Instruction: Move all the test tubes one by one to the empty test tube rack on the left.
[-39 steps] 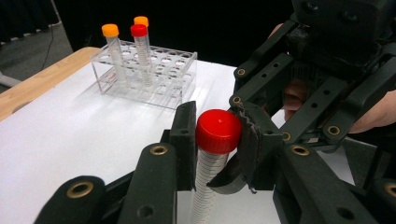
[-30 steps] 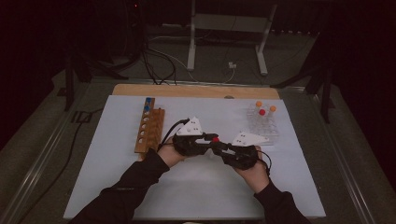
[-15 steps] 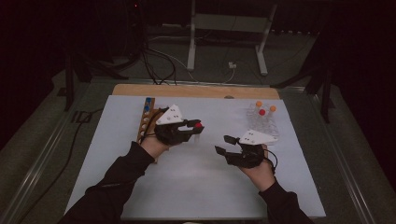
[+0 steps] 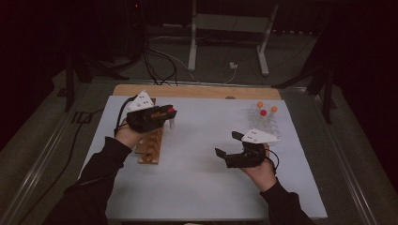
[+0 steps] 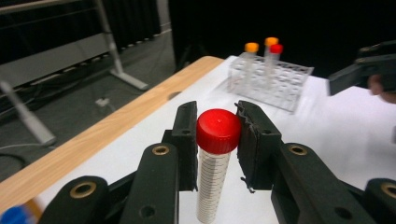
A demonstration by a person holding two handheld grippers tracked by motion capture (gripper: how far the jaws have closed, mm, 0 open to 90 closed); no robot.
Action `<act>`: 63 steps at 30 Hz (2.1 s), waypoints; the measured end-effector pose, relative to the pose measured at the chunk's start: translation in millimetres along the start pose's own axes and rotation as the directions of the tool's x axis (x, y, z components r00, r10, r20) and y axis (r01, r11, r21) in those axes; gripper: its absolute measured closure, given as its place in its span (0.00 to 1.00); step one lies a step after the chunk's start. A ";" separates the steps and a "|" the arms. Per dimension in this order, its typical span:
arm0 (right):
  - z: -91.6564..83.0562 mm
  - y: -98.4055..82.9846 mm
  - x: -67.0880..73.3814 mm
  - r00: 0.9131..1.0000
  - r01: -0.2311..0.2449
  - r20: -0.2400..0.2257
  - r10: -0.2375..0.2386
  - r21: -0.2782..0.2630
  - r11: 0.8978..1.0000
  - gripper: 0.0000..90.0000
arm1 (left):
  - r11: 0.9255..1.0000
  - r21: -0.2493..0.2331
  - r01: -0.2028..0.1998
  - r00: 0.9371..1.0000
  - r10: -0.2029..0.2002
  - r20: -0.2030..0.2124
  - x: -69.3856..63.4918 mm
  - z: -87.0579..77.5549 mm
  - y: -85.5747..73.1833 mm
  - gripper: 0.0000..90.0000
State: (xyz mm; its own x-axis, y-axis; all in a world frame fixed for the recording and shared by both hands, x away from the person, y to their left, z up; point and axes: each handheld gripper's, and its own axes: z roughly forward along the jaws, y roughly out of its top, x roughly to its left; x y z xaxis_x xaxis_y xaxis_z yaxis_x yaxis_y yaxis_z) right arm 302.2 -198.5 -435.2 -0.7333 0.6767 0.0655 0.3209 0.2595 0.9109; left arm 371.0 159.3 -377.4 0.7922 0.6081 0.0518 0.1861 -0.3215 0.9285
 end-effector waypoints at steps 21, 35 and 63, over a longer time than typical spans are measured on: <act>-0.2 -0.2 -2.3 1.000 0.001 -0.029 -0.001 0.001 1.000 0.00 | 0.997 -0.006 0.075 0.978 -0.075 -0.195 60.2 -26.5 -16.1 0.79; -1.2 -0.8 -3.2 1.000 0.001 -0.026 -0.001 0.000 1.000 0.00 | 0.991 0.030 0.133 0.968 -0.124 -0.218 67.8 -11.1 -47.7 0.79; -4.6 0.4 -5.3 1.000 -0.001 -0.024 0.001 0.000 1.000 0.00 | 0.981 0.058 0.185 0.968 -0.171 -0.184 61.6 -6.7 -77.0 0.62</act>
State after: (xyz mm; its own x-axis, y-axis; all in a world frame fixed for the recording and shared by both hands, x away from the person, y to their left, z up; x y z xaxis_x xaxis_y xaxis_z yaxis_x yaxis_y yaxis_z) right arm 303.5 -205.1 -433.4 -0.7469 0.6605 0.0763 0.3218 0.2588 0.9107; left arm 401.6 226.5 -443.3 0.6279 0.7772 -0.0410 0.3627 -0.2456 0.8990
